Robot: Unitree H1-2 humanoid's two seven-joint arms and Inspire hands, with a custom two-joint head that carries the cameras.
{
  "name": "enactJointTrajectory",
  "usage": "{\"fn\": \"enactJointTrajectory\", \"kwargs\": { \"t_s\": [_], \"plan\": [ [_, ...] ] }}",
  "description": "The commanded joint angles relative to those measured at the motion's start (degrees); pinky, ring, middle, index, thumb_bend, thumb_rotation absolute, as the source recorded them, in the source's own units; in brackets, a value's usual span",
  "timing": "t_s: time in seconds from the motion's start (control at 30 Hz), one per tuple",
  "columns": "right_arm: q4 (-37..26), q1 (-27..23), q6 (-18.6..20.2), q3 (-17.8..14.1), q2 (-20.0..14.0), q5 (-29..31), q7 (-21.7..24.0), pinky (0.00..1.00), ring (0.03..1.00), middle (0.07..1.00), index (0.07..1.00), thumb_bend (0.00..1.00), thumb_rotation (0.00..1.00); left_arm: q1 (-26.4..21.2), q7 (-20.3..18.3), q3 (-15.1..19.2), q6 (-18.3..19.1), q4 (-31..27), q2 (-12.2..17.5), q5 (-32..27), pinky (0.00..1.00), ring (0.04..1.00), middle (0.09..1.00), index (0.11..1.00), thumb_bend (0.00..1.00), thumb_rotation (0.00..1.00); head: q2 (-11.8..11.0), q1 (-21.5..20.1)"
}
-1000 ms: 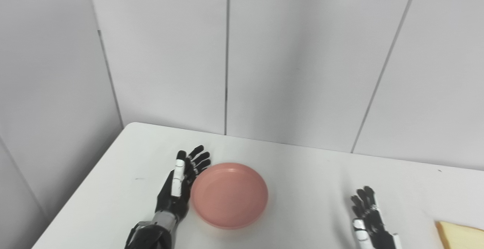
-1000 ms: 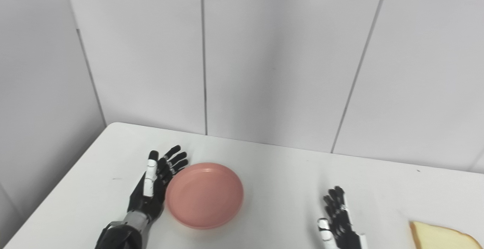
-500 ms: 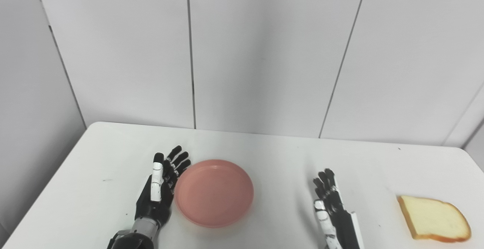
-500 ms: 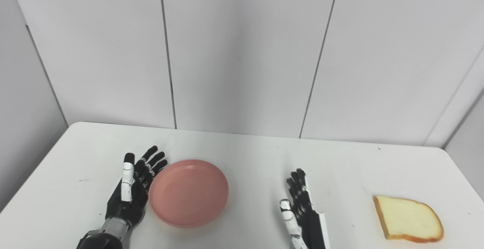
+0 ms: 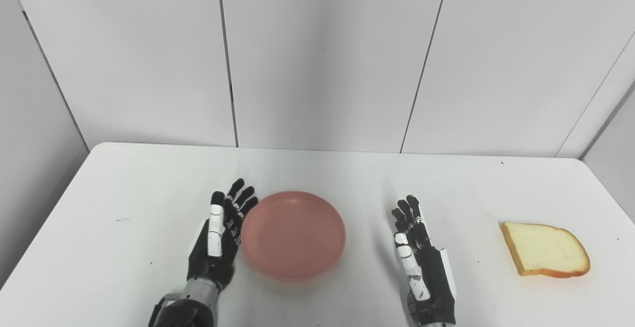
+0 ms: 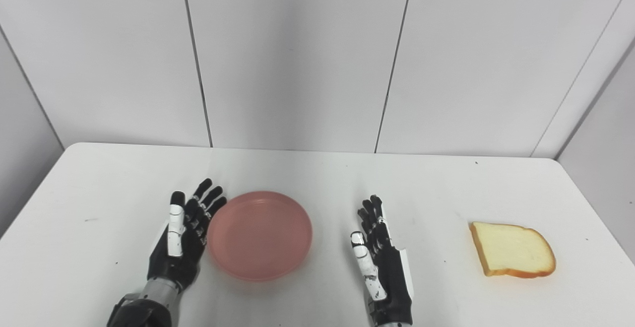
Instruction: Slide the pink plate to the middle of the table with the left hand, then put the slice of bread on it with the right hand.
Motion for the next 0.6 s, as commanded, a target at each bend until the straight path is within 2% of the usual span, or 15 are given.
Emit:
{"fn": "enactJointTrajectory", "kwargs": {
  "t_s": [0.0,0.13,0.4,0.57],
  "plan": [
    [-2.4,-1.0,0.0,-0.1,-0.4,0.2,0.3,1.0,0.948,0.961,0.978,0.56,0.77,-0.2,-0.1,-0.7,-1.1,-1.1,-0.6,0.7,0.95,0.931,0.947,0.936,0.85,1.0,0.2,0.2],
    [-4.0,-0.7,1.1,-0.3,-1.1,-0.8,-0.2,0.99,0.942,0.96,0.976,0.56,0.81,0.2,-0.6,-1.5,-1.4,-0.9,-1.7,0.3,0.98,0.95,0.962,0.944,0.84,1.0,0.6,0.8],
    [-7.6,0.1,6.9,-0.9,-3.4,0.9,0.9,1.0,0.96,0.973,0.979,0.59,0.87,1.2,-0.3,-4.9,-2.5,0.1,-3.7,3.2,1.0,0.96,0.959,0.949,0.87,1.0,1.2,2.6],
    [-8.1,0.0,7.9,-1.3,-4.5,2.5,1.6,1.0,0.963,0.977,0.978,0.6,0.84,1.1,-0.6,-5.9,-4.1,2.0,-4.5,4.0,1.0,0.963,0.973,0.958,0.86,1.0,0.9,3.0]
  ]
}}
